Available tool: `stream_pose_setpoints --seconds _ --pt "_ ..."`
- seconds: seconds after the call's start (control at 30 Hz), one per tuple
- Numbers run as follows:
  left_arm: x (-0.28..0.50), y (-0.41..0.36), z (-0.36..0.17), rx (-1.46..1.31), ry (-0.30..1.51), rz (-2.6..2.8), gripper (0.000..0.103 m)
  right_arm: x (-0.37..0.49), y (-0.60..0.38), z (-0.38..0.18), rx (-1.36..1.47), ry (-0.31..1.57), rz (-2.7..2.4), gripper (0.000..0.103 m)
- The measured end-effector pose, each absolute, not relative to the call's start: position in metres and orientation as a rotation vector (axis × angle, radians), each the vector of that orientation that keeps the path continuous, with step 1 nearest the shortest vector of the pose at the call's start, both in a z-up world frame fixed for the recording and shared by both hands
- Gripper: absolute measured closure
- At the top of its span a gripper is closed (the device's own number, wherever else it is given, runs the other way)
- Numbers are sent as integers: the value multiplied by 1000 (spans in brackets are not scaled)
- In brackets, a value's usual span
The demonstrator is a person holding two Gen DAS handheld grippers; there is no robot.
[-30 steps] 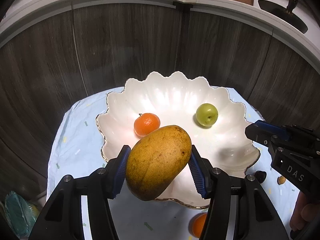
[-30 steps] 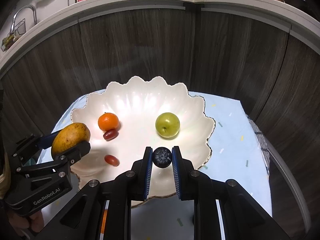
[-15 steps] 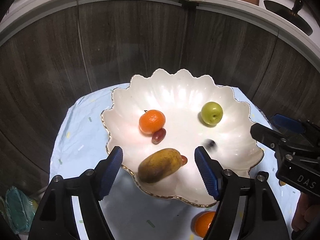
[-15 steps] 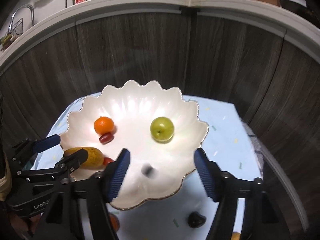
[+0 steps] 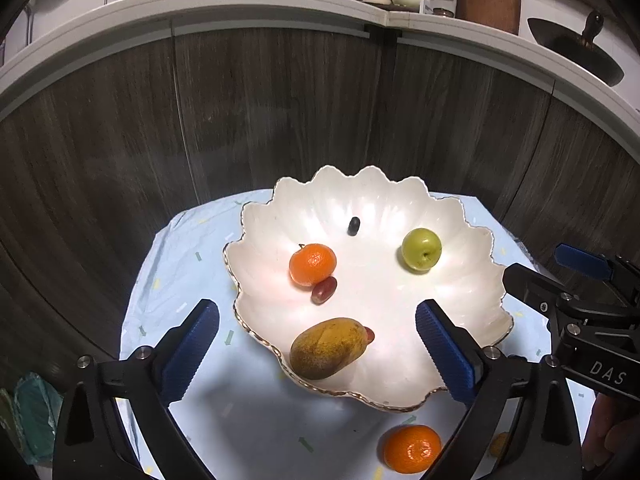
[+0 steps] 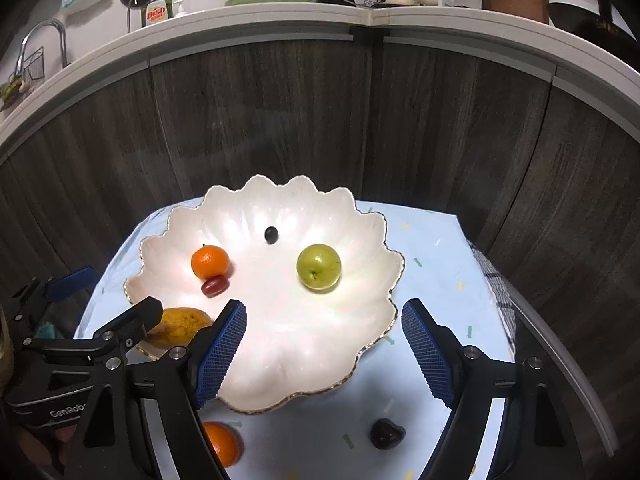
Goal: Organize fruits
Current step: 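Open both tools to drop the mango and berry into the bowl, then withdraw both tools from the bowl toward the remaining mandarin and plum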
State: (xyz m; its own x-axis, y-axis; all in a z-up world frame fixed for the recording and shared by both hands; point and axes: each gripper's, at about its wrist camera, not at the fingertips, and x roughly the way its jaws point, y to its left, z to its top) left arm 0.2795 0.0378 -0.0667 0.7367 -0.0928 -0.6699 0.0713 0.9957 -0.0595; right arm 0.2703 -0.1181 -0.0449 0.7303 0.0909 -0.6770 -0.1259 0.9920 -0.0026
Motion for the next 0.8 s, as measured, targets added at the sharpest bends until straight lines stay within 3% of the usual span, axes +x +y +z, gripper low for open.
stream_pose_setpoints --seconds 0.8 --pt "239 25 -24 2 657 -117 2 227 -138 -8 -14 659 84 22"
